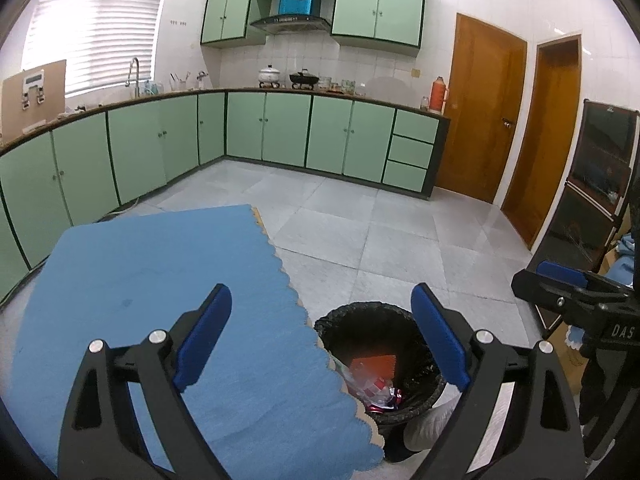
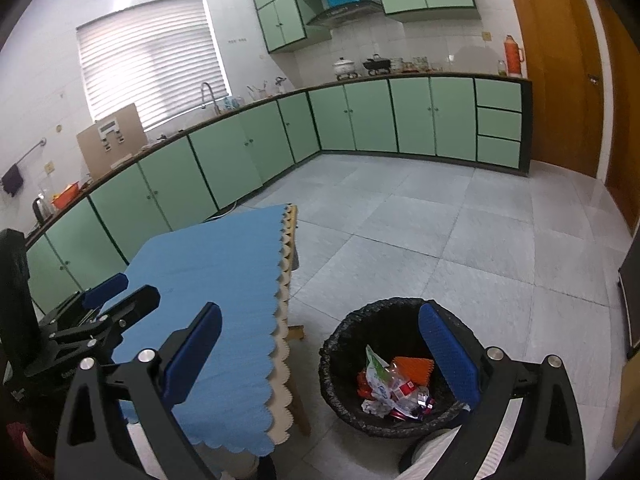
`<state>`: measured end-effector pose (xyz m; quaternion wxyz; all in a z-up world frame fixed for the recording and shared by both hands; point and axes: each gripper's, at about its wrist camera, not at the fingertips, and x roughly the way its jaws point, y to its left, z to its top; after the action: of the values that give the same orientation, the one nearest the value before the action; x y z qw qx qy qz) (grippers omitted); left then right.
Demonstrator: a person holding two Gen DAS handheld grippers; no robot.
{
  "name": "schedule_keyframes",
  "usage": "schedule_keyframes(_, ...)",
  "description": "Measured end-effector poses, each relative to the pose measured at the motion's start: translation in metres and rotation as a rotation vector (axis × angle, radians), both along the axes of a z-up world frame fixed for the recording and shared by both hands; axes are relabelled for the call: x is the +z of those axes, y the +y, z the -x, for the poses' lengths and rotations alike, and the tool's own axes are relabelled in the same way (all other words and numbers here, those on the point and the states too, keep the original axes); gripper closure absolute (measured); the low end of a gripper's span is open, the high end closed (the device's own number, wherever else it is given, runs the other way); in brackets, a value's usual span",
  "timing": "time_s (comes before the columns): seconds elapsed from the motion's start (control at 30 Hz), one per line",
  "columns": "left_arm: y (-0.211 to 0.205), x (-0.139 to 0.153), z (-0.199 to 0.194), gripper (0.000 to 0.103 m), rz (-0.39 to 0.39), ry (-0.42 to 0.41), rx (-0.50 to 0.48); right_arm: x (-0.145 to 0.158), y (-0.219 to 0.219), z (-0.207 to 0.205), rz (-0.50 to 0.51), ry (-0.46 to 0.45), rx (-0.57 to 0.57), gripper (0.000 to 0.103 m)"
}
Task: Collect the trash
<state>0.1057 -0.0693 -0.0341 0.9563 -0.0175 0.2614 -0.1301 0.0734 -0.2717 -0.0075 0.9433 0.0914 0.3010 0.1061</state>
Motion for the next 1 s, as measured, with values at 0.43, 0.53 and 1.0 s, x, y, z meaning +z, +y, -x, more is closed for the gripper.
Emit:
schedule_keyframes(0.43,0.014,0.01,0.031,0.015,-0.003,-0.058,0.021,0.011,0.019,0.02,0.019,-0.051,0.038,0.006)
schedule_keyframes(0.53,0.013,0.013,0.033,0.015,0.0,-0.062,0.025,0.012,0.021,0.021,0.023,-0.057,0.043,0.006)
schedule_keyframes(1.0,0.02,0.018,0.044,0.015,0.001,-0.084,0.038,0.016,0.024,0.025,0.029,-0.072,0.055,0.006)
